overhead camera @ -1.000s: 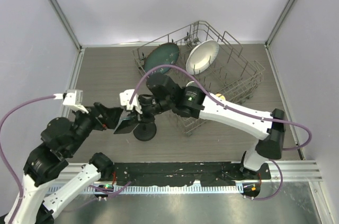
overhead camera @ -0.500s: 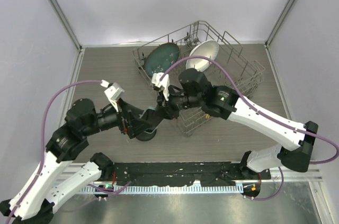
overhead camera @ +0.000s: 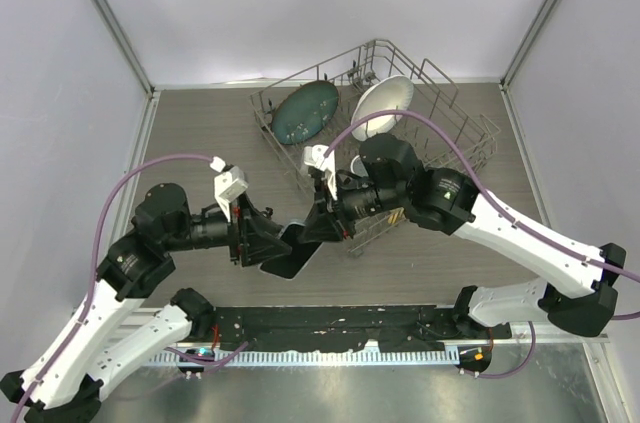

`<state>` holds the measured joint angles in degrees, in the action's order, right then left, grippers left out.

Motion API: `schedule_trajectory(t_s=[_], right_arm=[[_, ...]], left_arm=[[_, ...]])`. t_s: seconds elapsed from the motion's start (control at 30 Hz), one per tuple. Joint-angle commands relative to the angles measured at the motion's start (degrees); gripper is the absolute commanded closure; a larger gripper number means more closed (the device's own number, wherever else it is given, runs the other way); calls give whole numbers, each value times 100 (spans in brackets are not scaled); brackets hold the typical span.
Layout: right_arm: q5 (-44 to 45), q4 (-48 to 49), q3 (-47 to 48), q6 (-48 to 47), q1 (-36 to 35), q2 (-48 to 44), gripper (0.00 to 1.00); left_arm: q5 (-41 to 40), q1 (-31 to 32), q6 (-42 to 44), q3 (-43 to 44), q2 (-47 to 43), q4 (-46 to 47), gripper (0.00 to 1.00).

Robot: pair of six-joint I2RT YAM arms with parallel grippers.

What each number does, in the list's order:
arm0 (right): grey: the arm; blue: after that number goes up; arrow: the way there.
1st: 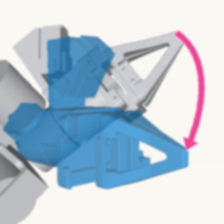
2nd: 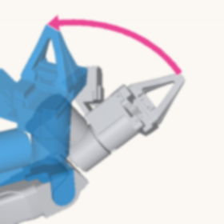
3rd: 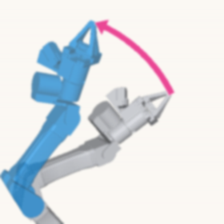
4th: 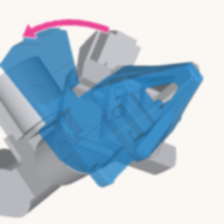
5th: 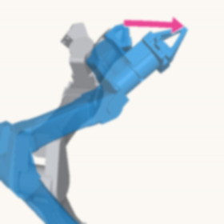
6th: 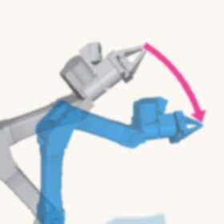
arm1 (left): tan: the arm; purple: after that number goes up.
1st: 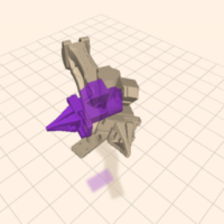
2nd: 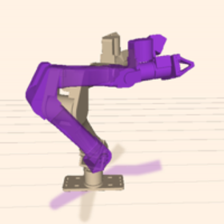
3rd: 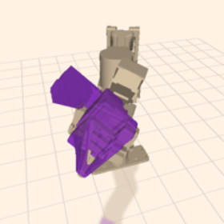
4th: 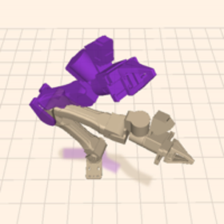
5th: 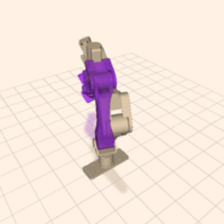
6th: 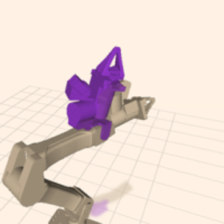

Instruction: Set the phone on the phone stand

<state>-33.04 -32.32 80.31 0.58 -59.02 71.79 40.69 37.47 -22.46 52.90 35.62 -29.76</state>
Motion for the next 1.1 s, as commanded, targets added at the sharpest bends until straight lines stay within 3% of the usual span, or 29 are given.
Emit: schedule_trajectory(t_s=[0.0,0.13,0.2,0.23,0.27,0.4,0.43,0.5,0.53,0.57,0.6,0.67,0.8,0.9,1.07], right_arm=[[-212,1359,169,495,66,-271,99],[-212,1622,195,706,67,-253,99],[-326,1719,152,803,67,-236,99],[-335,1781,134,821,67,-236,99],[-335,1799,116,838,67,-236,99],[-90,1878,-41,917,67,-306,99],[24,1991,-94,987,67,-323,93],[261,2298,-426,1259,67,-454,70],[419,2770,-585,1626,67,-525,48],[490,3027,-744,1777,67,-586,33],[561,3377,-1111,1988,67,-709,25],[597,4388,-1490,2489,67,-798,23],[895,5348,-2123,3009,67,-877,21],[825,6392,-2449,3369,58,-816,14],[702,7378,-2722,3887,58,-483,35]], left_arm=[[633,32,-31,-158,217,-30,57],[792,32,-13,-175,209,-21,59],[949,32,13,-193,183,5,68],[941,41,22,-193,130,14,77],[871,32,22,-193,95,14,97],[573,41,22,-245,-239,136,100],[468,32,-126,-315,-318,224,100],[169,32,-285,-412,-616,584,100],[115,32,-390,-517,-704,733,100],[63,41,-574,-562,-801,987,100],[45,32,-680,-605,-845,1120,100],[10,32,-934,-720,-907,1462,100],[27,32,-1128,-817,-960,1771,100],[62,32,-1357,-896,-977,2079,100],[-8,32,-1560,-1010,-986,2421,100]])
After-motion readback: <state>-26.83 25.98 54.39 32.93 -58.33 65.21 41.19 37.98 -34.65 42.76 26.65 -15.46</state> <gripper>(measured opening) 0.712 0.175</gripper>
